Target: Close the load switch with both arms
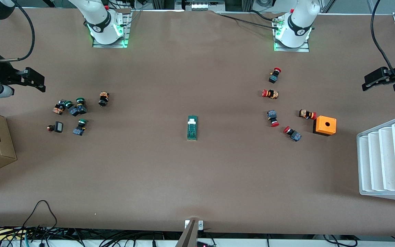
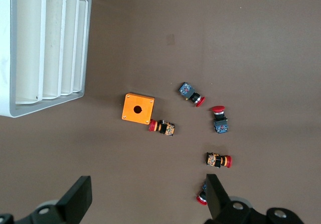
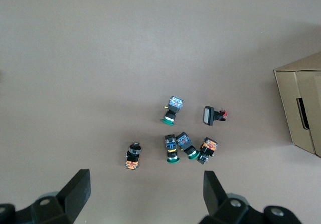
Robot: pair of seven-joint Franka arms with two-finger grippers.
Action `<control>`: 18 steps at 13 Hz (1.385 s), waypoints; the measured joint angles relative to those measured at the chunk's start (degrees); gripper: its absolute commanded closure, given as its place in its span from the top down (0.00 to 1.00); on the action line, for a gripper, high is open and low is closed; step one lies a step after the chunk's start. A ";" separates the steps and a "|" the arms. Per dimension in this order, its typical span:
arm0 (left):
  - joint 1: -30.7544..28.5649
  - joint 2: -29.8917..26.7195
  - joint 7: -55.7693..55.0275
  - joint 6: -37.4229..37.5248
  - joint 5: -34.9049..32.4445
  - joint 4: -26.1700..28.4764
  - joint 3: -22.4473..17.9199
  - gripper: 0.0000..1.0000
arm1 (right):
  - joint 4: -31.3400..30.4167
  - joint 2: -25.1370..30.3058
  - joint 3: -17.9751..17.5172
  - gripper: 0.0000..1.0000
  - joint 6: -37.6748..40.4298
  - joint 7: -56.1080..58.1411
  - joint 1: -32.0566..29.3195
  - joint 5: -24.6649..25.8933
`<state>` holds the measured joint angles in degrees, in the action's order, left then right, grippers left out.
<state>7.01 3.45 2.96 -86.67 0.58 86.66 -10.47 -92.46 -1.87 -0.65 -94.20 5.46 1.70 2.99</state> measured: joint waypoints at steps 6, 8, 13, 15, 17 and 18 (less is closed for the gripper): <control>0.05 0.00 0.66 0.00 0.00 0.00 -0.04 1.00 | 0.51 0.00 0.09 0.99 0.00 0.21 -0.03 0.00; 0.30 0.02 2.02 -0.13 0.07 0.01 0.06 1.00 | 0.51 0.00 0.09 0.99 0.00 0.21 -0.03 0.00; 1.70 1.20 -1.03 -3.36 0.95 0.32 4.41 1.00 | 0.52 0.00 0.11 0.99 0.00 0.21 -0.03 0.00; 1.95 1.92 -4.65 -4.88 0.97 0.36 7.80 1.00 | 0.53 0.00 0.15 0.99 0.00 0.21 -0.05 0.00; 2.75 2.55 -11.31 -6.61 0.97 0.39 12.24 1.00 | 0.53 -0.04 0.17 0.99 0.02 0.21 -0.05 0.00; 3.94 2.93 -15.25 -7.69 0.97 0.43 13.92 1.00 | 0.53 -0.08 0.17 0.99 0.01 0.21 -0.05 0.00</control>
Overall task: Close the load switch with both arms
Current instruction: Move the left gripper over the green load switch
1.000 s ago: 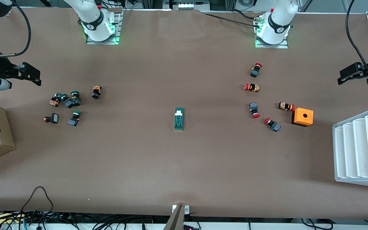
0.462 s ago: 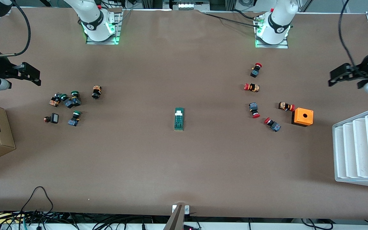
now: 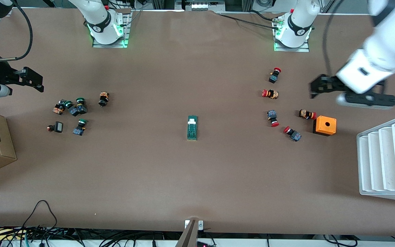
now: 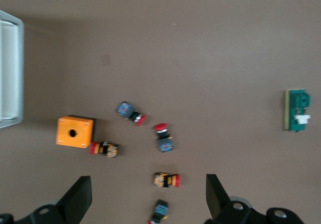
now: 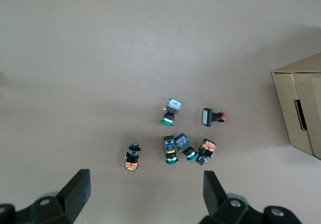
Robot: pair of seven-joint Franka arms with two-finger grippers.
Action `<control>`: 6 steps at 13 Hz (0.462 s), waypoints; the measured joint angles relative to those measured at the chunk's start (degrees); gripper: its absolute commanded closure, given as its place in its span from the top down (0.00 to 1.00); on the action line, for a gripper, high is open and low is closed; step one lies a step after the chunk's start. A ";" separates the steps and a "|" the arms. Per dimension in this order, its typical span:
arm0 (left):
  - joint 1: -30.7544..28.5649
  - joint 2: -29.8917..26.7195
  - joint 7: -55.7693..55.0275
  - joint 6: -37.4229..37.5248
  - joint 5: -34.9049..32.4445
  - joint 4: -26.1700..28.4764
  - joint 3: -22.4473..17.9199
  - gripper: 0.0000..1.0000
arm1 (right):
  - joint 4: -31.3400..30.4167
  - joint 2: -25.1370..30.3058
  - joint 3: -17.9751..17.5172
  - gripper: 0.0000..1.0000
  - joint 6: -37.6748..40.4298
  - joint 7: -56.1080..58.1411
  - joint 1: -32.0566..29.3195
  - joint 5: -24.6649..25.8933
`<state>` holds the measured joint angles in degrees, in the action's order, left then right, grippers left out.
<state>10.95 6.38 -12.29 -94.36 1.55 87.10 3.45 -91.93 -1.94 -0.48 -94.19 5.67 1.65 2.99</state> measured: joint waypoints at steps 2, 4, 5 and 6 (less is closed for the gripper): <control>2.82 1.05 -6.44 -2.38 -0.01 0.03 1.89 1.00 | 0.00 -0.24 0.00 0.99 -0.03 0.00 0.00 0.00; 5.52 2.11 -13.04 -4.68 -0.01 0.04 2.90 1.00 | 0.00 -0.54 0.01 0.99 -0.05 0.00 0.00 0.00; 6.63 2.64 -16.75 -6.13 -0.01 0.06 3.92 1.00 | 0.00 -0.60 0.02 0.99 -0.05 0.00 -0.01 0.00; 7.72 3.20 -20.80 -7.68 -0.01 0.09 5.22 1.00 | 0.01 -0.60 0.04 0.99 -0.05 0.00 -0.02 0.00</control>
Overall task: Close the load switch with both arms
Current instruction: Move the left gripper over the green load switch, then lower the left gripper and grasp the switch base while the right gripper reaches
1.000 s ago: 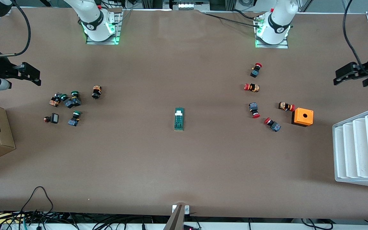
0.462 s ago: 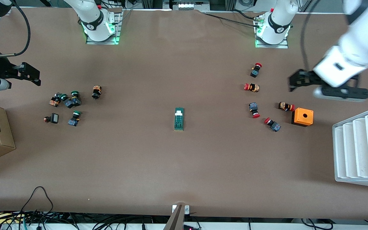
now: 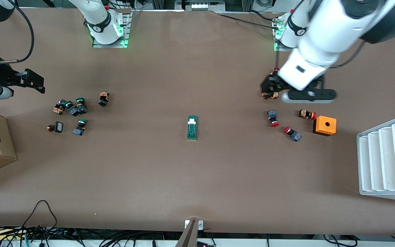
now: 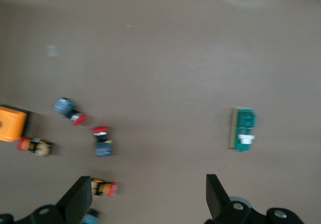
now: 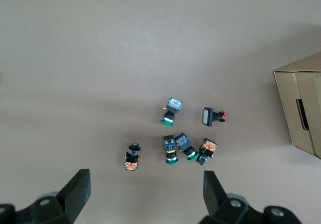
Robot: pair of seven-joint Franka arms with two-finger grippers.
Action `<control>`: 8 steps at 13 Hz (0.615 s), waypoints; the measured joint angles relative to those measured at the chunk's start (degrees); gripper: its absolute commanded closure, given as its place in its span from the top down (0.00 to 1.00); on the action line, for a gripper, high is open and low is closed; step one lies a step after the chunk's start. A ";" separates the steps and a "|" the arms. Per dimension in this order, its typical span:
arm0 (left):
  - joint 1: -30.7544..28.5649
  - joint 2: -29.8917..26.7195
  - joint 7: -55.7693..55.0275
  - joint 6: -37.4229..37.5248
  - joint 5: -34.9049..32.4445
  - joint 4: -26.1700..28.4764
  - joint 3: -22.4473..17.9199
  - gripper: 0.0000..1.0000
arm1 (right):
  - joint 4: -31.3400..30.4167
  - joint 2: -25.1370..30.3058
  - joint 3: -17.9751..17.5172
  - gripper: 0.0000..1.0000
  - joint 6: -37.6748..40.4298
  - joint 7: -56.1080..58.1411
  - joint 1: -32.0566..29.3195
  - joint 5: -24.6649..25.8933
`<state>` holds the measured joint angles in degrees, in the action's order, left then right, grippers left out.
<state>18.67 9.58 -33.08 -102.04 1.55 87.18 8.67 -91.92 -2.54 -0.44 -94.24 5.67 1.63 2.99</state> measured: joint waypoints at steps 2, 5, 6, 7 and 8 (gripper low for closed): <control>2.57 1.30 -8.96 -3.61 -1.32 0.09 2.90 1.00 | 0.04 0.00 0.19 0.99 0.00 0.00 -0.02 0.00; 4.35 4.53 -23.73 -9.44 -10.56 0.47 10.67 1.00 | 0.09 0.00 0.48 0.99 0.00 0.00 -0.13 0.00; 4.74 6.02 -28.91 -11.33 -14.83 0.83 13.33 1.00 | 0.11 0.00 0.48 0.99 0.00 0.00 -0.14 0.00; 4.97 7.71 -34.11 -12.92 -19.51 1.26 16.03 1.00 | 0.13 0.00 0.48 0.99 -0.01 0.00 -0.14 0.00; 5.17 9.67 -39.43 -14.11 -24.77 1.59 18.76 1.00 | 0.15 0.00 0.48 0.99 -0.01 0.00 -0.14 0.00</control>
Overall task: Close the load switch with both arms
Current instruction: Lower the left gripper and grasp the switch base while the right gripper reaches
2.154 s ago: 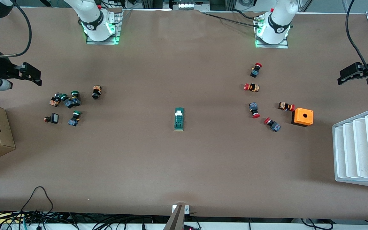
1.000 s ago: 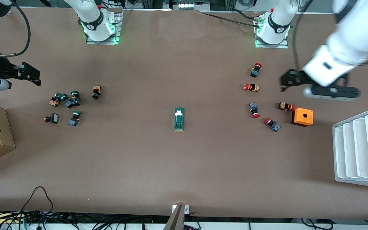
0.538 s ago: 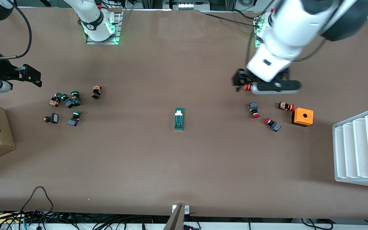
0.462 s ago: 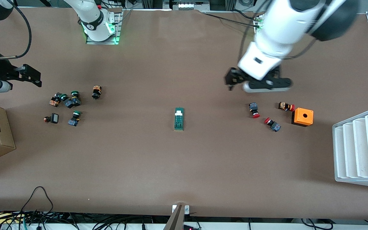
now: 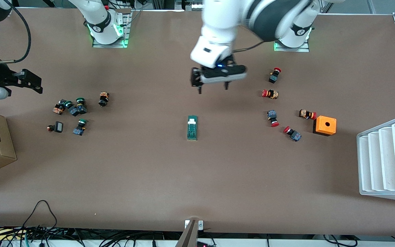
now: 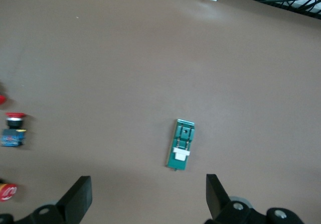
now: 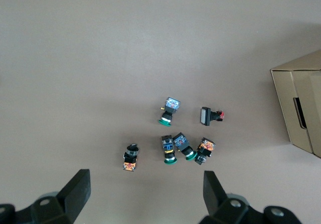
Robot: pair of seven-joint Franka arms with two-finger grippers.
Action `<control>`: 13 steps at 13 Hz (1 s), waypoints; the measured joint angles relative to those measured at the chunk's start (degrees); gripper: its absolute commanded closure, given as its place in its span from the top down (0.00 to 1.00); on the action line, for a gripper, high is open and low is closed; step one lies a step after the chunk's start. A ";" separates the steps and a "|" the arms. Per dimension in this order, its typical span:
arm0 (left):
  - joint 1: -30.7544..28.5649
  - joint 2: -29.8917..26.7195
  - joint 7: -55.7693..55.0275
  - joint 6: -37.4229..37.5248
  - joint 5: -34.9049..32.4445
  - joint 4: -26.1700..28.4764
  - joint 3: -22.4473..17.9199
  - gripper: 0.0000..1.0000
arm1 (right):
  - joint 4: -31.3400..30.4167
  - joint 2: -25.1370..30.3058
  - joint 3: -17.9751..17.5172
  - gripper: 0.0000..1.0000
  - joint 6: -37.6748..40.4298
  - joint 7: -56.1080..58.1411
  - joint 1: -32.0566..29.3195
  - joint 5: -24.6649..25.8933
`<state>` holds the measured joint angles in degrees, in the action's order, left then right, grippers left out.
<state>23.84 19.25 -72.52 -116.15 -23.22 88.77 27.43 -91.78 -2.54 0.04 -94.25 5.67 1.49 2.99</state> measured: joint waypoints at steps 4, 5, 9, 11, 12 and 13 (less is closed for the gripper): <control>0.98 9.22 -20.96 -1.04 -25.54 1.79 9.16 1.00 | 0.04 0.00 0.08 0.99 -0.01 -0.06 -0.68 0.00; 1.16 11.48 -25.50 -1.45 -31.40 2.75 10.56 1.00 | 0.06 0.00 0.19 0.99 -0.04 -0.06 -0.93 0.00; 1.36 19.95 -41.12 -3.03 -52.82 5.22 13.54 1.00 | 0.24 -0.02 0.22 0.99 -0.04 -1.22 -1.18 0.00; 1.36 23.26 -47.54 -4.91 -61.22 6.29 13.72 1.00 | 0.23 -0.10 0.22 0.99 0.29 -1.22 -1.23 0.01; 1.31 24.23 -49.87 -5.27 -64.47 7.27 13.72 1.00 | 0.21 -0.23 0.22 0.99 0.74 -1.21 -1.31 0.01; 1.23 24.84 -51.93 -5.32 -67.10 8.56 13.70 1.00 | 0.20 -0.57 0.23 0.99 1.41 -1.21 -1.36 0.01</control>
<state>25.07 44.09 -124.44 -121.47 -90.32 97.33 41.13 -91.58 -3.12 0.27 -92.84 4.46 0.13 3.00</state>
